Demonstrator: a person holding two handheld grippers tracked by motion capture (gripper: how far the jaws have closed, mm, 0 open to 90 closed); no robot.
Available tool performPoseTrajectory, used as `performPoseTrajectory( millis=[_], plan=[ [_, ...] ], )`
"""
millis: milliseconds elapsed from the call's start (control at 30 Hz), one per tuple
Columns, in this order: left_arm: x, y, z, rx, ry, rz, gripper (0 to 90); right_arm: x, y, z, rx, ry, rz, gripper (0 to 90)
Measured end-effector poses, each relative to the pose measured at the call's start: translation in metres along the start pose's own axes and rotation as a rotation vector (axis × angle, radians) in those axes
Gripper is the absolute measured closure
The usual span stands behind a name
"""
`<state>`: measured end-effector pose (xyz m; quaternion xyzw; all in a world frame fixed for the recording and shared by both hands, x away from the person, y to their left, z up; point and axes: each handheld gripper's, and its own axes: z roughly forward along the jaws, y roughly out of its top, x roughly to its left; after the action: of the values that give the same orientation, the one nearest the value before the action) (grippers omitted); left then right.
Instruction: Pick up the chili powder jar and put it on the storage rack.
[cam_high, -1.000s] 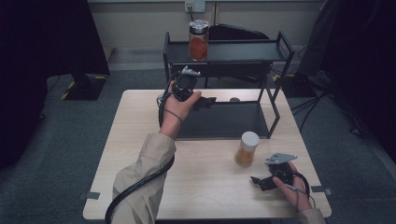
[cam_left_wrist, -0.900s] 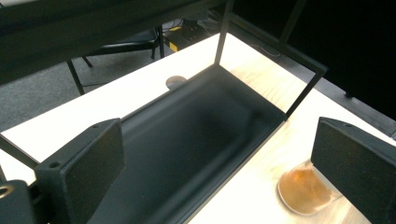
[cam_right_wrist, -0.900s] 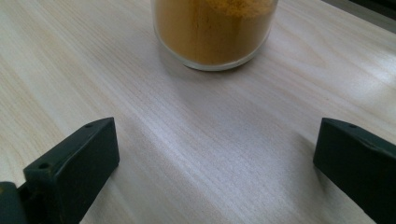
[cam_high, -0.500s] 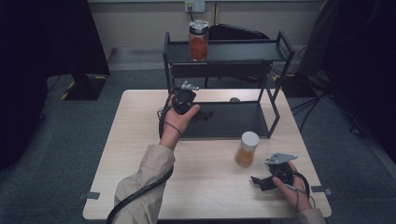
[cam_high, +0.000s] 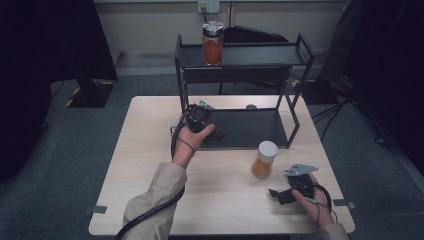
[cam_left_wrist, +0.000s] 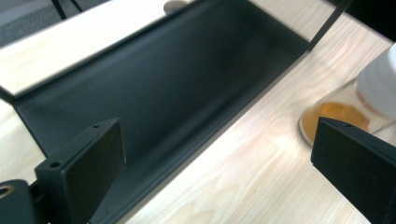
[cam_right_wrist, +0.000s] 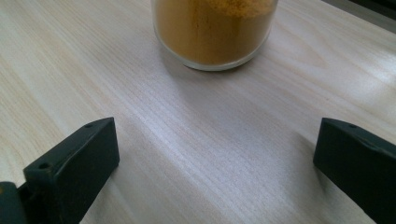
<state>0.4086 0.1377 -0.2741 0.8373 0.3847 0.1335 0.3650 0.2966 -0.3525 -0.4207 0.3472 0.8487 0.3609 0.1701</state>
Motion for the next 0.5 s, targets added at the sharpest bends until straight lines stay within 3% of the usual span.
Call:
performPoseTrajectory(
  millis=[167,500],
  plan=[
    [-0.001,-0.003,0.007,0.038,-0.002,0.006,2.8,0.000,0.000,0.000,0.000,0.000,0.000,0.0],
    [0.001,-0.022,0.016,0.061,-0.013,-0.005,2.9,0.000,0.000,0.000,0.002,0.001,0.000,0.0]
  ],
)
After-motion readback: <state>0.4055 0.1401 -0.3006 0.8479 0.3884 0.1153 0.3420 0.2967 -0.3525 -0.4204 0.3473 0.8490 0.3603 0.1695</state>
